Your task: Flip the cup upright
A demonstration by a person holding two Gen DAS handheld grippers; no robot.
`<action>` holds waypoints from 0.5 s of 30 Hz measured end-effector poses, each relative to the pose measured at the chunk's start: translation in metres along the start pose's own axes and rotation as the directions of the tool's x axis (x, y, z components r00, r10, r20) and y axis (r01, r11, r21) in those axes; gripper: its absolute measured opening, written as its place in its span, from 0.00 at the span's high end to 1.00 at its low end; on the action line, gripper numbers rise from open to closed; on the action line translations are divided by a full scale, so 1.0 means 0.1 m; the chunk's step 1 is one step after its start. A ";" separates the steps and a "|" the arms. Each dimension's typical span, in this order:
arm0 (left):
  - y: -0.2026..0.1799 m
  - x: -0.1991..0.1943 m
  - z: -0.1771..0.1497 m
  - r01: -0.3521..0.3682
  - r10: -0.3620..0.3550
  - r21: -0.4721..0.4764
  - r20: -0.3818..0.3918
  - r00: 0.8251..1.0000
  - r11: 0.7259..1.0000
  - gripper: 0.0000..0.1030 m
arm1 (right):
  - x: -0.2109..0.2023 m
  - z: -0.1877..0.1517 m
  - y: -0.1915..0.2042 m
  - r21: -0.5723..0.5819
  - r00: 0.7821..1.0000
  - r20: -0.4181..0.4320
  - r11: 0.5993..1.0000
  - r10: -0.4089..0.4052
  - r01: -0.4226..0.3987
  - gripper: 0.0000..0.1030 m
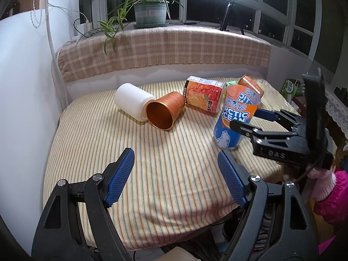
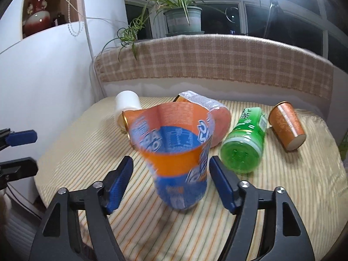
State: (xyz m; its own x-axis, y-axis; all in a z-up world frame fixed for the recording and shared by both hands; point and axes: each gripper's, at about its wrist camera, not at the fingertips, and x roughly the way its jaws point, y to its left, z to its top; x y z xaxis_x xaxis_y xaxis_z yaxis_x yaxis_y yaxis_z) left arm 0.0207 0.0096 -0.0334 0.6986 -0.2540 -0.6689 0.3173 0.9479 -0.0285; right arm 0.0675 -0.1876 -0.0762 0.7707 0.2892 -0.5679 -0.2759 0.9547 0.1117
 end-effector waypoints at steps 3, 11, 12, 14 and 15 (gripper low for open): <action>-0.03 -0.08 -0.01 -0.006 0.007 -0.017 0.049 0.999 1.000 0.21 | -0.17 -0.03 0.02 -0.003 1.000 0.017 1.000 -0.013 0.014 0.24; -0.18 -0.44 -0.03 -0.135 0.142 -0.044 0.313 0.939 0.990 0.21 | -0.85 -0.13 0.05 0.033 0.974 0.148 0.985 -0.172 0.169 0.24; -0.21 -0.48 -0.03 -0.149 0.156 -0.048 0.337 0.928 0.988 0.20 | -0.92 -0.13 0.04 0.043 0.968 0.163 0.982 -0.188 0.184 0.24; -0.27 -0.56 -0.04 -0.170 0.177 -0.052 0.386 0.905 0.984 0.14 | -1.08 -0.12 0.02 0.068 0.954 0.200 0.974 -0.225 0.215 0.22; -0.30 -0.59 -0.04 -0.176 0.183 -0.054 0.403 0.897 0.983 0.11 | -1.15 -0.11 0.01 0.079 0.946 0.217 0.971 -0.240 0.228 0.22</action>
State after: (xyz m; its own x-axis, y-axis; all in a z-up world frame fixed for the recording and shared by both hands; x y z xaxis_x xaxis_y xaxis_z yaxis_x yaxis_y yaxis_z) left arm -0.0326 -0.0030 0.0037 0.9429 -0.1315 -0.3061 0.1537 0.9869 0.0496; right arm -0.0276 -0.2205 -0.0204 0.9201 0.0602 -0.3870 -0.0470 0.9980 0.0434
